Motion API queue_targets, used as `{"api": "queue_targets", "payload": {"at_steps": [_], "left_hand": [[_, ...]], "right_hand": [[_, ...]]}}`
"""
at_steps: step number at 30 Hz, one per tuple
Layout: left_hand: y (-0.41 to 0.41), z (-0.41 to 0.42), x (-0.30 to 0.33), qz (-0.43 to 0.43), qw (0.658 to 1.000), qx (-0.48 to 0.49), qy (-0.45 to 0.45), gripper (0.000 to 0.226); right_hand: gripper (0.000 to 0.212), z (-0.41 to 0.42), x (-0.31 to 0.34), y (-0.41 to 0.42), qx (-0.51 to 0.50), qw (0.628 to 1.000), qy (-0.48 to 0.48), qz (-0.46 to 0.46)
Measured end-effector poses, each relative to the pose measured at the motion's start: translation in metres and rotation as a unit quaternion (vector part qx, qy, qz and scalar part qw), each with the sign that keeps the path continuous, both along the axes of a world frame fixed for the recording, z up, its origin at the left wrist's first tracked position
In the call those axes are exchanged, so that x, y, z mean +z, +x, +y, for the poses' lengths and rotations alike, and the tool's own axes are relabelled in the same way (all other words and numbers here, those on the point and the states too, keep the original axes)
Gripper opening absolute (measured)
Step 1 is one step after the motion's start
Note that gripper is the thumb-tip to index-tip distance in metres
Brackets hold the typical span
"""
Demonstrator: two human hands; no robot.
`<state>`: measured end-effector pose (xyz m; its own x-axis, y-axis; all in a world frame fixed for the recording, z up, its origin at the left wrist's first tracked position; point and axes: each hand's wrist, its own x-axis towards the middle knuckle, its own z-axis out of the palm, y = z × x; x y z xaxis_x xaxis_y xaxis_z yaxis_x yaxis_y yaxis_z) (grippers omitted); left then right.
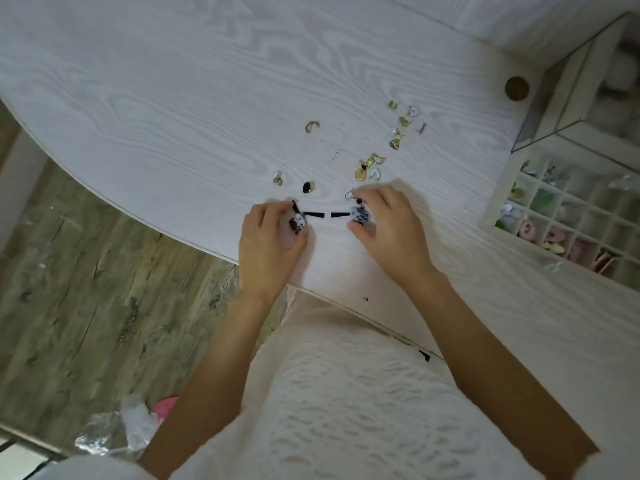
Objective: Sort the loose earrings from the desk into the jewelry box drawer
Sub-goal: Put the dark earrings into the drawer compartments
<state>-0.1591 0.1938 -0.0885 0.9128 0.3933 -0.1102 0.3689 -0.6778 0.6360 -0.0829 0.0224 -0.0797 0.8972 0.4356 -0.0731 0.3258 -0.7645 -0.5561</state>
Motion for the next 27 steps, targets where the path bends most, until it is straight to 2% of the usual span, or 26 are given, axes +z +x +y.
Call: {"api": "queue_targets", "payload": {"at_steps": [4,8,11,15,18,22,24,27], "left_hand": [[0.003,-0.005,-0.001,0.005,1.000,-0.013,0.005,0.028],[0.008,-0.013,0.001,-0.014,0.999,-0.042,-0.020,0.021],[0.011,-0.022,0.002,-0.024,0.997,-0.061,-0.049,0.023],[0.013,-0.030,0.001,-0.035,0.995,-0.089,-0.041,0.030],[0.010,-0.024,0.000,-0.035,0.996,-0.077,-0.028,0.038],[0.008,-0.021,0.000,-0.005,0.996,-0.085,-0.014,0.047],[0.013,-0.027,0.001,0.000,0.996,-0.094,-0.006,0.045],[0.024,-0.042,0.003,0.006,0.992,-0.123,0.003,0.041]], "right_hand": [[0.014,0.004,0.004,0.006,-0.034,0.999,0.036,-0.009],[0.017,-0.009,0.023,0.009,-0.129,0.984,0.125,0.013],[0.018,-0.026,0.021,0.007,-0.166,0.981,0.101,0.009],[0.020,-0.048,0.008,0.002,-0.174,0.985,0.009,-0.016],[0.033,-0.055,0.007,-0.001,-0.180,0.982,-0.039,-0.036],[0.051,-0.052,0.006,-0.009,-0.179,0.981,-0.075,0.004],[0.054,-0.044,0.006,-0.015,-0.167,0.984,-0.060,0.032],[0.047,-0.024,0.004,-0.024,-0.130,0.990,-0.006,0.047]]}}
